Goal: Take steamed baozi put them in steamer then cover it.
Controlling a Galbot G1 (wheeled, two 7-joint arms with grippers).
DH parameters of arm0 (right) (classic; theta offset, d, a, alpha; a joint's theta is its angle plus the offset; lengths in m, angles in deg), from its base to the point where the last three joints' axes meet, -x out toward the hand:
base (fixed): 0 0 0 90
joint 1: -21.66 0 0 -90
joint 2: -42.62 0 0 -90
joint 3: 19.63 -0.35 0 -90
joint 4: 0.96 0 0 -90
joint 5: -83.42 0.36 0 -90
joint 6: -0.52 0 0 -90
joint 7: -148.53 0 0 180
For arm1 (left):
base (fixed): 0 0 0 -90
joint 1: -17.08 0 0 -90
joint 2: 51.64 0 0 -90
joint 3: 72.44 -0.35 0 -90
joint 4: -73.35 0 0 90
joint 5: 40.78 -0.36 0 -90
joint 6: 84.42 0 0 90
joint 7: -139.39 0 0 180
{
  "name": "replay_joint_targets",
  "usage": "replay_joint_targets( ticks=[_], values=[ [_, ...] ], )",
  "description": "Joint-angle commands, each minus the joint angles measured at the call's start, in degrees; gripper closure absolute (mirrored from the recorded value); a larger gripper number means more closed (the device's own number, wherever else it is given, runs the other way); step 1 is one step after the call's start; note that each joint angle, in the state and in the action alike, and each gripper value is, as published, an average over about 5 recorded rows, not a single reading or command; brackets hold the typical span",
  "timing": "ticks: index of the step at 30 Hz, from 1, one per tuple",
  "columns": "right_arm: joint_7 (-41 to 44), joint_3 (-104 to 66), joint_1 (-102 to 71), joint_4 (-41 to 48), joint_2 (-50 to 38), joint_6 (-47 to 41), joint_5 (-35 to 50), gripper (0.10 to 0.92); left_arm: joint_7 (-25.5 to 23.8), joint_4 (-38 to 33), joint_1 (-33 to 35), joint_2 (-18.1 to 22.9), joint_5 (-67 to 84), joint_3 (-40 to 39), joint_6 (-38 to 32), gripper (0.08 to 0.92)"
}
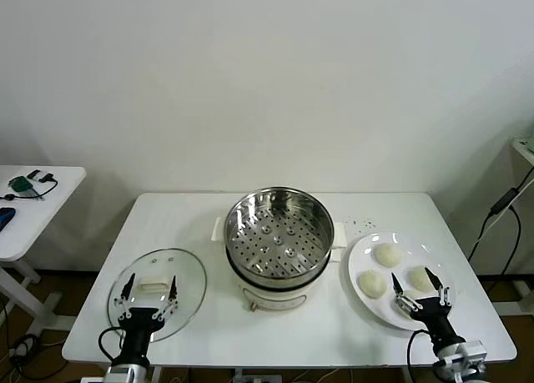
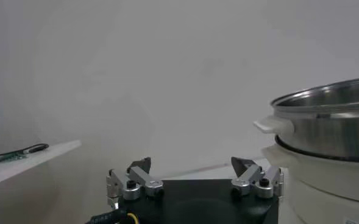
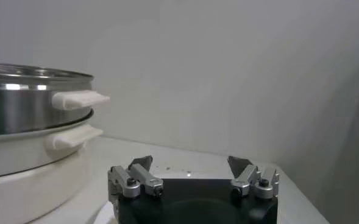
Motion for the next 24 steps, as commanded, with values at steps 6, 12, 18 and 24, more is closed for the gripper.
replay_joint_targets(
  ticks=[6,12,18,24],
  values=[
    [19.7,2.8,10.4,3.7,-22.4,-13.8,-4.9,0.203,0.0,-0.6,-0.7,0.0,1.4,0.5,0.8,0.177],
    [37.4,20.9,27.9,14.9,-39.7,-14.4,-9.4,0.203,-0.8,-0.6,-0.6,-0.1,2.3,0.5,1.0,0.177],
    [46.6,47.4,55.1,26.2,-42.3,-11.7,-18.9,0.203,-0.9,-0.1,-1.1,-0.1,2.6,0.8,1.7,0.177],
    [50.5,77.1,82.2,34.2,-36.3,-9.7,-24.1,0.203,0.6,2.3,-2.2,0.1,4.0,1.1,3.0,0.177]
  ],
)
